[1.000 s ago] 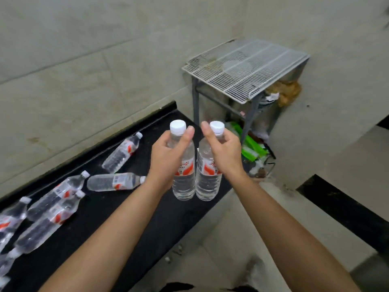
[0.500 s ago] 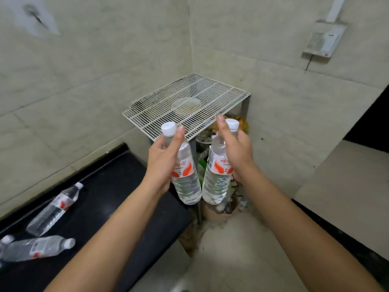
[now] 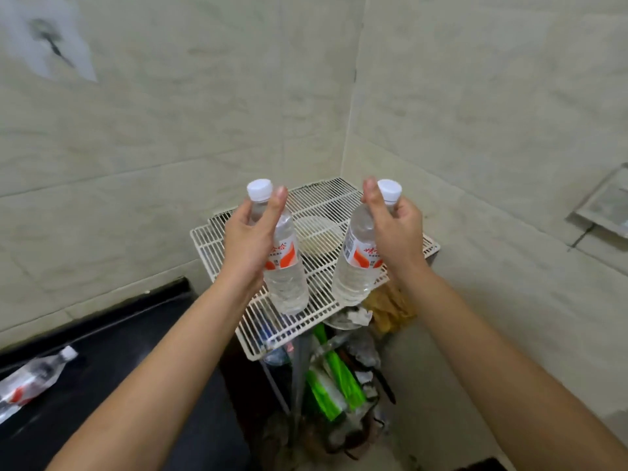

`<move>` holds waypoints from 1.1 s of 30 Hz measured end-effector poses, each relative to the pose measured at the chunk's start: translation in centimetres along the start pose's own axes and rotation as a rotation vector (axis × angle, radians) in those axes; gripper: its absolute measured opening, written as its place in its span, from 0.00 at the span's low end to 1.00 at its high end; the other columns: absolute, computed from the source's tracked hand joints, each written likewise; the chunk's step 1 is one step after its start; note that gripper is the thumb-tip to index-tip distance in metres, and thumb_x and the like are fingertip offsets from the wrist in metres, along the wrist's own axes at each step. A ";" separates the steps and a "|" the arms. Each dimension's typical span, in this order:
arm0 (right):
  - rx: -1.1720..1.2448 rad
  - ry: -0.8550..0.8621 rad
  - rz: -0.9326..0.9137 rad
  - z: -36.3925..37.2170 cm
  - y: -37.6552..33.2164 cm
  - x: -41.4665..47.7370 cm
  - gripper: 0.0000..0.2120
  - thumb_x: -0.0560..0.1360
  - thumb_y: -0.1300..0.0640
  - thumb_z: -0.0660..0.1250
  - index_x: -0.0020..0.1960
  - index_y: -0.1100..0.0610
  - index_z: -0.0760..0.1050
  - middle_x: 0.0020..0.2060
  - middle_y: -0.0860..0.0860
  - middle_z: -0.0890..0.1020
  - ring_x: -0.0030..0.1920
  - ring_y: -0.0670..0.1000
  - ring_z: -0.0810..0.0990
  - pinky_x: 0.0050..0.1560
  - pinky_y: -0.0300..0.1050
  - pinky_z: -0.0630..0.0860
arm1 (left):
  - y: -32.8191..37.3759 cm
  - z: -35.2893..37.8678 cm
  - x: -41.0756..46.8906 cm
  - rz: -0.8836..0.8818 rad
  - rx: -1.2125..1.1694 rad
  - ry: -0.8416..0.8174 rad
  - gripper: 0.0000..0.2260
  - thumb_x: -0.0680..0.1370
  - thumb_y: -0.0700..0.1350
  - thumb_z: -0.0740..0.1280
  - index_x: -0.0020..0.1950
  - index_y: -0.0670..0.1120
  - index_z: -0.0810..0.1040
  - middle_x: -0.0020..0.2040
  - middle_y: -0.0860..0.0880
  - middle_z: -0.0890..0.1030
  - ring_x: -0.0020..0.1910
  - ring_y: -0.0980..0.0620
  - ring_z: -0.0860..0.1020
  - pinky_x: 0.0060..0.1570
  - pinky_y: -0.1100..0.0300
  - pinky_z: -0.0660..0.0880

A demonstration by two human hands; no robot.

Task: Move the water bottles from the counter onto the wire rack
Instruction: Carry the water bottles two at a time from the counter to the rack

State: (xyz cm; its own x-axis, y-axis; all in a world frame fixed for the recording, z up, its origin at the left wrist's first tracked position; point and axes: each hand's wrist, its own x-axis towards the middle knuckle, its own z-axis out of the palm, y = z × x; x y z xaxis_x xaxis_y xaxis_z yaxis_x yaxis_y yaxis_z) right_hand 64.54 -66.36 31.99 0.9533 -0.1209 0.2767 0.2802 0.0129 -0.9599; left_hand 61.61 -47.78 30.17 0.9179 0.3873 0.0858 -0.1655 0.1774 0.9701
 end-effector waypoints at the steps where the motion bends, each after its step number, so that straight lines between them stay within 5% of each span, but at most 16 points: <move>1: -0.027 -0.029 0.004 0.4 0.4 1.4 0.18 0.70 0.37 0.70 0.40 0.52 0.79 0.35 0.48 0.81 0.38 0.46 0.80 0.41 0.42 0.77 | -0.3 0.3 1.2 0.035 0.026 0.019 0.15 0.73 0.60 0.73 0.51 0.52 0.82 0.48 0.49 0.86 0.50 0.47 0.85 0.55 0.48 0.81; 4: -0.166 -0.117 0.031 1.3 3.2 4.7 0.23 0.69 0.33 0.68 0.41 0.55 0.79 0.35 0.48 0.81 0.37 0.47 0.80 0.41 0.45 0.76 | -2.1 1.1 3.6 0.116 0.155 0.038 0.19 0.70 0.64 0.72 0.51 0.52 0.82 0.45 0.54 0.85 0.51 0.49 0.84 0.56 0.47 0.81; 7: -0.276 -0.241 0.044 1.4 6.5 7.1 0.17 0.75 0.40 0.70 0.40 0.53 0.77 0.36 0.48 0.81 0.37 0.46 0.80 0.42 0.47 0.75 | -4.3 1.4 5.1 0.107 0.213 0.058 0.16 0.70 0.63 0.70 0.51 0.54 0.81 0.43 0.59 0.84 0.46 0.59 0.83 0.53 0.53 0.80; 10: -0.210 -0.456 -0.002 1.0 8.5 9.3 0.06 0.75 0.50 0.74 0.43 0.48 0.78 0.35 0.42 0.83 0.37 0.38 0.80 0.41 0.37 0.76 | -5.5 1.8 6.0 0.116 0.227 0.118 0.12 0.73 0.62 0.68 0.50 0.56 0.79 0.43 0.64 0.84 0.45 0.65 0.81 0.49 0.64 0.78; 14: -0.006 -0.653 -0.017 0.0 10.1 11.9 0.13 0.70 0.48 0.74 0.50 0.52 0.79 0.39 0.40 0.84 0.42 0.41 0.83 0.43 0.36 0.78 | -6.5 2.9 6.4 0.178 0.295 0.268 0.13 0.74 0.63 0.70 0.50 0.56 0.78 0.41 0.62 0.83 0.43 0.63 0.81 0.45 0.66 0.78; 18: 0.013 -0.670 -0.087 0.1 10.5 15.4 0.12 0.73 0.40 0.69 0.48 0.48 0.78 0.39 0.41 0.83 0.40 0.42 0.82 0.41 0.36 0.77 | -6.4 4.5 7.2 0.238 0.392 0.403 0.11 0.77 0.63 0.64 0.51 0.57 0.78 0.43 0.61 0.82 0.45 0.59 0.80 0.49 0.54 0.79; 22: -0.087 -0.708 -0.129 1.2 10.5 18.9 0.15 0.76 0.36 0.66 0.45 0.47 0.78 0.36 0.42 0.83 0.37 0.40 0.80 0.37 0.35 0.75 | -5.8 5.6 9.1 0.189 0.389 0.496 0.17 0.76 0.66 0.66 0.49 0.53 0.80 0.45 0.51 0.83 0.47 0.42 0.84 0.50 0.38 0.81; 27: -0.319 -0.724 -0.279 3.6 10.6 23.5 0.18 0.77 0.34 0.64 0.46 0.49 0.76 0.38 0.45 0.81 0.39 0.46 0.80 0.39 0.45 0.74 | -5.1 6.2 13.6 0.170 0.395 0.527 0.16 0.77 0.65 0.66 0.50 0.53 0.80 0.49 0.45 0.81 0.47 0.48 0.82 0.51 0.40 0.81; 31: -0.513 -0.677 -0.332 6.6 10.9 28.0 0.23 0.77 0.31 0.60 0.50 0.50 0.78 0.41 0.48 0.84 0.42 0.52 0.81 0.47 0.53 0.79 | -4.7 5.4 19.1 0.150 0.481 0.488 0.20 0.73 0.70 0.67 0.53 0.57 0.81 0.58 0.44 0.81 0.58 0.44 0.81 0.59 0.39 0.78; 33: -0.570 -0.681 -0.335 8.3 10.9 29.8 0.25 0.77 0.30 0.60 0.55 0.50 0.78 0.47 0.50 0.85 0.47 0.54 0.81 0.51 0.55 0.79 | -4.2 5.2 21.3 0.140 0.422 0.436 0.18 0.76 0.65 0.68 0.57 0.55 0.81 0.59 0.44 0.82 0.58 0.46 0.82 0.59 0.42 0.79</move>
State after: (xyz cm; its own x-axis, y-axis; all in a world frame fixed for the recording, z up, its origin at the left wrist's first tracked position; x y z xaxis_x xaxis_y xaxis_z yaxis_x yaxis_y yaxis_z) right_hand 96.91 -61.58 30.14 0.7443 0.5768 0.3367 0.6257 -0.4260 -0.6535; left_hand 83.75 -44.94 29.09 0.6514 0.7306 0.2048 -0.0351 -0.2406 0.9700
